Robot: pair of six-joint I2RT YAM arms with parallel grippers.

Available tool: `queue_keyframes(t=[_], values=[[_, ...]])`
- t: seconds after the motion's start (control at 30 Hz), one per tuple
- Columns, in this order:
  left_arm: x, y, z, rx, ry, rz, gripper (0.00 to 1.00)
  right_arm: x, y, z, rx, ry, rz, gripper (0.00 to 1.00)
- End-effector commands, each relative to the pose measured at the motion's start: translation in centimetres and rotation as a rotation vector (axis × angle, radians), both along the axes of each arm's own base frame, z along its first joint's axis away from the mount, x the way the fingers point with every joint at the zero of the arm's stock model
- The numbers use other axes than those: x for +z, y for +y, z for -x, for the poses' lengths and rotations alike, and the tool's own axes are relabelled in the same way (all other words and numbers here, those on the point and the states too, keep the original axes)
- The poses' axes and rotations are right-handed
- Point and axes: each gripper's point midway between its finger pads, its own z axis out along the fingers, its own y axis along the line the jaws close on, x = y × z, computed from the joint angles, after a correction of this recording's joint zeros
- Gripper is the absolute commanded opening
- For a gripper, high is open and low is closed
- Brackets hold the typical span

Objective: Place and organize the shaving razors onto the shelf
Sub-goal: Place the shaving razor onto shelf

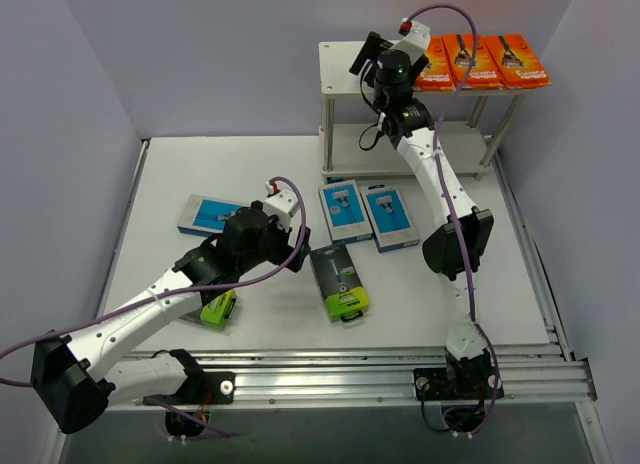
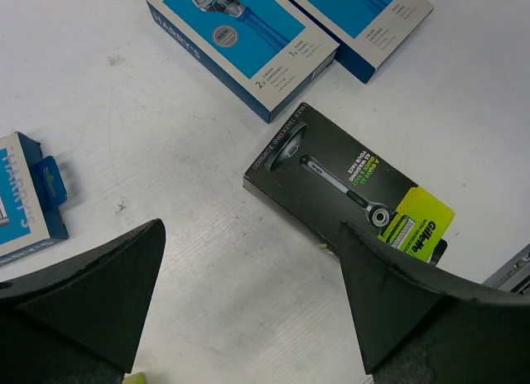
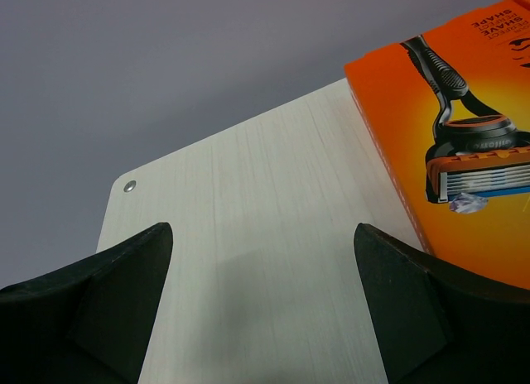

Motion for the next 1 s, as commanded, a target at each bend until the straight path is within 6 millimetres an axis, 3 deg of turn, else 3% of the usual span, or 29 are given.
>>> queue_keyframes(t=[0.0, 0.97], values=[[2.2, -0.8, -0.3, -0.011, -0.028, 0.044, 0.94, -1.7, -1.2, 0.0, -0.016, 0.058, -0.003, 0.86], [1.8, -1.2, -0.3, -0.024, -0.016, 0.041, 0.94, -2.6, -3.7, -0.5, -0.066, 0.078, -0.016, 0.86]])
